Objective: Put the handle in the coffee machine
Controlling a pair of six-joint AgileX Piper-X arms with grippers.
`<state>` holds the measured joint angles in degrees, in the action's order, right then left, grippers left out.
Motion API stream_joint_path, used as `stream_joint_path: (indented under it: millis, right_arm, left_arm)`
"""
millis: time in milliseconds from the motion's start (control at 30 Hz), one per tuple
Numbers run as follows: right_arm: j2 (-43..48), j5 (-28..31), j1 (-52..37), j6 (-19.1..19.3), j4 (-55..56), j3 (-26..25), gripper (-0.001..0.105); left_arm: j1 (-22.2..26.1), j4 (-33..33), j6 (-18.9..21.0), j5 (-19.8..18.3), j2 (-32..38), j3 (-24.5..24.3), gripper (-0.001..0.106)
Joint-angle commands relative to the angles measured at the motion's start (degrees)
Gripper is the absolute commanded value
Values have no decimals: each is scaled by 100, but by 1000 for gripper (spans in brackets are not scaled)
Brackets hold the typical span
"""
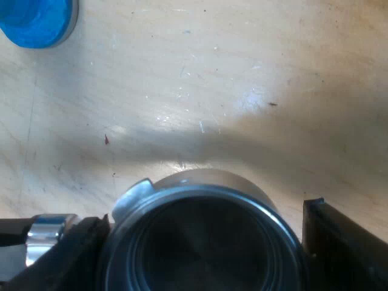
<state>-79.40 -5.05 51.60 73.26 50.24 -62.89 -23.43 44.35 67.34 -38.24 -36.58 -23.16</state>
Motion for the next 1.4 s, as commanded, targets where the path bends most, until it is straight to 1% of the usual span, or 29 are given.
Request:
stream_joint_path:
  millis: [33, 100, 367, 500, 567, 733, 867, 1067, 1133, 1167, 1200, 1233, 1300, 1333, 1400]
  right_arm:
    - [96, -134, 9, 4, -64, -43, 0]
    - [96, -134, 9, 4, -64, -43, 0]
    - [96, -134, 9, 4, -64, -43, 0]
    - [96, -134, 9, 4, -64, -43, 0]
    - [96, -134, 9, 4, -77, -43, 0]
    - [96, -134, 9, 4, -208, -43, 0]
    - [96, -134, 9, 4, -199, -43, 0]
    - [96, -134, 9, 4, -199, -43, 0]
    - [96, -134, 9, 4, -199, -43, 0]
    - [96, -134, 9, 4, -199, -43, 0]
    - [96, -134, 9, 4, -199, -43, 0]
    - [96, -134, 9, 4, -199, -43, 0]
    - [96, -134, 9, 4, -199, -43, 0]
    - [96, -134, 9, 4, -199, -43, 0]
    - [96, -134, 9, 4, -199, -43, 0]
  left_arm:
    - [-21, -226, 2, 11, -122, 18, 75]
    - [-21, -323, 2, -3, -297, 18, 75]
    - [-21, -578, 2, -3, -567, 144, 75]
    - [-21, -578, -303, -222, -825, 165, 75]
    - [-21, -578, -339, -266, -939, 165, 75]
    - [-21, -644, -391, -265, -1238, 165, 75]
    - [-21, -799, -744, -265, -1303, 165, 75]
    - [-21, -869, -769, -265, -1303, 165, 75]
    - [-21, -869, -790, -265, -1303, 165, 73]
    - [-21, -869, -797, -265, -1303, 165, 69]
    - [-21, -869, -795, -265, -1303, 165, 64]
    - [-21, -869, -795, -265, -1303, 165, 61]
    - [-21, -869, -795, -265, -1303, 165, 50]
    - [-21, -869, -795, -265, -1303, 165, 47]
    - [-21, -869, -795, -265, -1303, 165, 36]
